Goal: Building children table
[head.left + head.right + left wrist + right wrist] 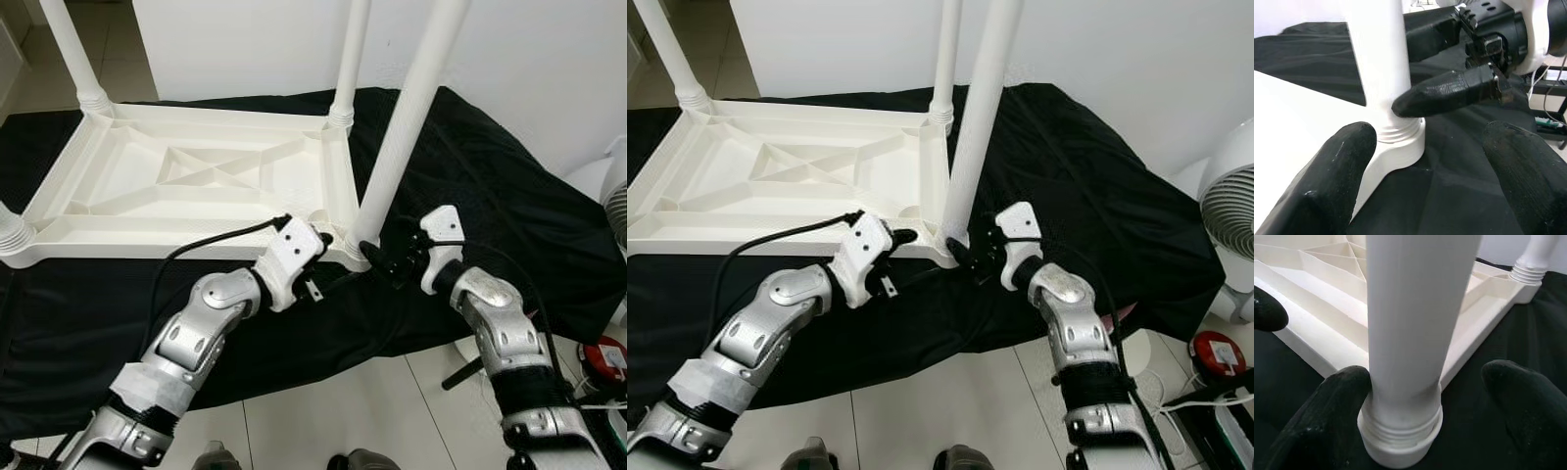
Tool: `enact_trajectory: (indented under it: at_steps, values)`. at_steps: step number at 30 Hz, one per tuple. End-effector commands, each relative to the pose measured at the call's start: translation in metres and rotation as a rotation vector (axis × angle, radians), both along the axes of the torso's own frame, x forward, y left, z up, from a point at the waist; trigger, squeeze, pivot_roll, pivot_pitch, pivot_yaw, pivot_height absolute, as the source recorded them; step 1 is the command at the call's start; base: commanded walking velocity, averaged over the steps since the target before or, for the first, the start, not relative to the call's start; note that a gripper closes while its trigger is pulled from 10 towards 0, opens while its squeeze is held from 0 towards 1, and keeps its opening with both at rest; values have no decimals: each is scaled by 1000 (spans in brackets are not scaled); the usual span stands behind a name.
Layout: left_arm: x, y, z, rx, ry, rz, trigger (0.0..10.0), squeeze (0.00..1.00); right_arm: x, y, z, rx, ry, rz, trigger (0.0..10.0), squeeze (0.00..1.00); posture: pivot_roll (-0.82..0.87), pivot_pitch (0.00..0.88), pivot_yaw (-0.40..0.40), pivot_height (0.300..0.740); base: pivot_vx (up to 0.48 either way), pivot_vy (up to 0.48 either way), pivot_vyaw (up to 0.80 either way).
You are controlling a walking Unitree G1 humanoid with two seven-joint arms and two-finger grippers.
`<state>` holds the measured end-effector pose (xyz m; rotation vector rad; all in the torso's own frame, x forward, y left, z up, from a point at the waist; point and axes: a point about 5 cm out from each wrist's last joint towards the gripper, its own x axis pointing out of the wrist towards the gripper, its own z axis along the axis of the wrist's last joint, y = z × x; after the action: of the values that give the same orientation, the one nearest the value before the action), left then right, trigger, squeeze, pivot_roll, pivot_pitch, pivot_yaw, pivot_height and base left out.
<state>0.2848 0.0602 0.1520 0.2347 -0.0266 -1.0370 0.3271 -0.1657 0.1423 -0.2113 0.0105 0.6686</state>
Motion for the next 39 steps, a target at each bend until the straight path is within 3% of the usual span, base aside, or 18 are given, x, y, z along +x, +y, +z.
enact_trajectory:
  at_steps: [1, 11, 12, 13, 14, 15, 28, 29, 32, 33, 37, 39]
  values:
    - [0, -3, 0, 13, 7, -68, 10000, 0, 7, 3, -2, -18, 19, 40, 10000, 0, 60, 0, -33, 740, 0, 0, 0]
    - [0, -4, 3, 7, -2, -64, 10000, 0, 26, 22, -6, -28, 46, 125, 10000, 0, 78, 0, -36, 740, 0, 0, 0]
    - [-1, -5, 3, 7, -2, -64, 10000, 0, 27, 26, -9, -29, 56, 137, 7843, 0, 81, 0, -36, 740, 0, 0, 0]
    - [-1, -5, 3, 7, -2, -64, 10000, 0, 27, 30, -11, -26, 65, 146, 1490, 0, 84, 0, -34, 740, 0, 0, 0]
    - [-1, -5, 3, 7, -2, -64, 10000, 0, 27, 30, -11, -26, 65, 146, 1490, 0, 84, 0, -34, 740, 0, 0, 0]
    - [-2, -5, 2, 8, -2, -64, 10000, 0, 27, 32, -13, -23, 71, 154, 0, 0, 84, 0, -34, 740, 0, 0, 0]
    - [-2, -7, 3, -8, -9, -64, 10000, 0, 25, 26, -19, 35, 74, 153, 0, 0, 77, 0, -37, 740, 0, 0, 0]
    - [-1, -8, 1, -14, -18, -45, 10000, 0, 22, 27, -19, 47, 50, 140, 549, 0, 77, 0, -37, 740, 0, 0, 0]
    - [0, -7, 1, -13, -21, -37, 10000, 0, 21, 27, -19, 52, 42, 136, 549, 0, 77, 0, -37, 740, 0, 0, 0]
    - [1, -7, 1, -14, -27, -23, 10000, 0, 20, 27, -18, 61, 33, 132, 10000, 0, 72, 0, -39, 740, 0, 0, 0]
    - [2, -5, 1, -20, -41, 8, 10000, 0, 17, 30, -14, 84, 9, 111, 10000, 0, 69, 0, -40, 740, 0, 0, 0]
    - [3, -2, 0, -40, -36, 43, 10000, 0, 9, 38, -12, 108, -31, 36, 10000, 0, 61, 0, -51, 740, 0, 0, 0]
